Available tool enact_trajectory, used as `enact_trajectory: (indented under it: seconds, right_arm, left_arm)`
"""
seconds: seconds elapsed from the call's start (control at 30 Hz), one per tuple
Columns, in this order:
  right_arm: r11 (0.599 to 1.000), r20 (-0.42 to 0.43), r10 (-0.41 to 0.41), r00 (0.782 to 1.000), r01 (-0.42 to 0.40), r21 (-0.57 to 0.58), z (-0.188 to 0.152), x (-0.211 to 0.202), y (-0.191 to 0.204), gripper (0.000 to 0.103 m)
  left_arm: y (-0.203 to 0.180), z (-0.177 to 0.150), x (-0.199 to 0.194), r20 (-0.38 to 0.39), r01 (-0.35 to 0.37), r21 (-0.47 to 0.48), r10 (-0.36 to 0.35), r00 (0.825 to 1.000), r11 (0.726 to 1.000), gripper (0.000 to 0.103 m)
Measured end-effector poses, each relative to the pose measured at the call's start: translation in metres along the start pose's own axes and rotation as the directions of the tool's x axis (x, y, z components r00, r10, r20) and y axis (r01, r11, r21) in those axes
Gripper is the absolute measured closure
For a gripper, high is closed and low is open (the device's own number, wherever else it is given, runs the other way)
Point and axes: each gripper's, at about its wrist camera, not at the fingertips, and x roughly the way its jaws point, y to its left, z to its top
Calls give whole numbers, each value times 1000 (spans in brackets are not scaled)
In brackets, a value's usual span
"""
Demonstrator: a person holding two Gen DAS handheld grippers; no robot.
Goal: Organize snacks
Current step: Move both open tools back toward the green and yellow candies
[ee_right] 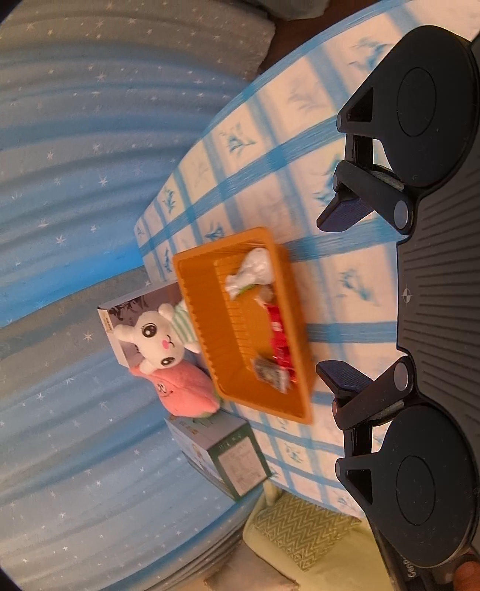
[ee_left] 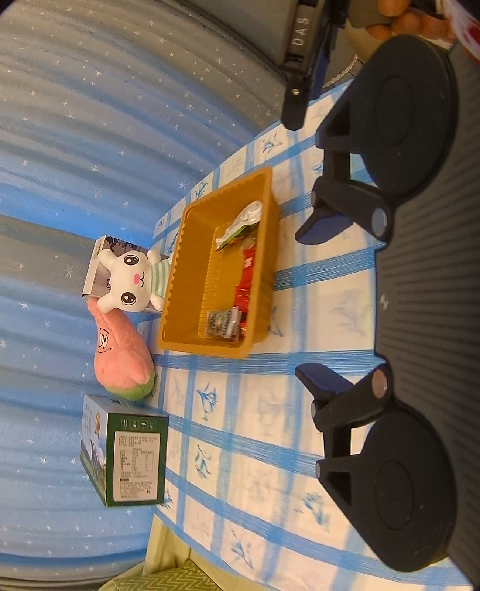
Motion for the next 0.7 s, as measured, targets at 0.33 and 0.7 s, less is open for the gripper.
enact_trajectory:
  seconds: [0.33, 0.7]
  right_arm:
    - [1000, -3, -10, 1000, 10, -13, -50, -60, 12, 27]
    - [999, -21, -24, 999, 24, -39, -85, -91, 13, 27]
  left_arm:
    - [-2, -36, -58, -4, -12, -12, 12, 1000, 1000, 32]
    - [-14, -69, -87, -22, -11, 21, 11, 1000, 1000, 32]
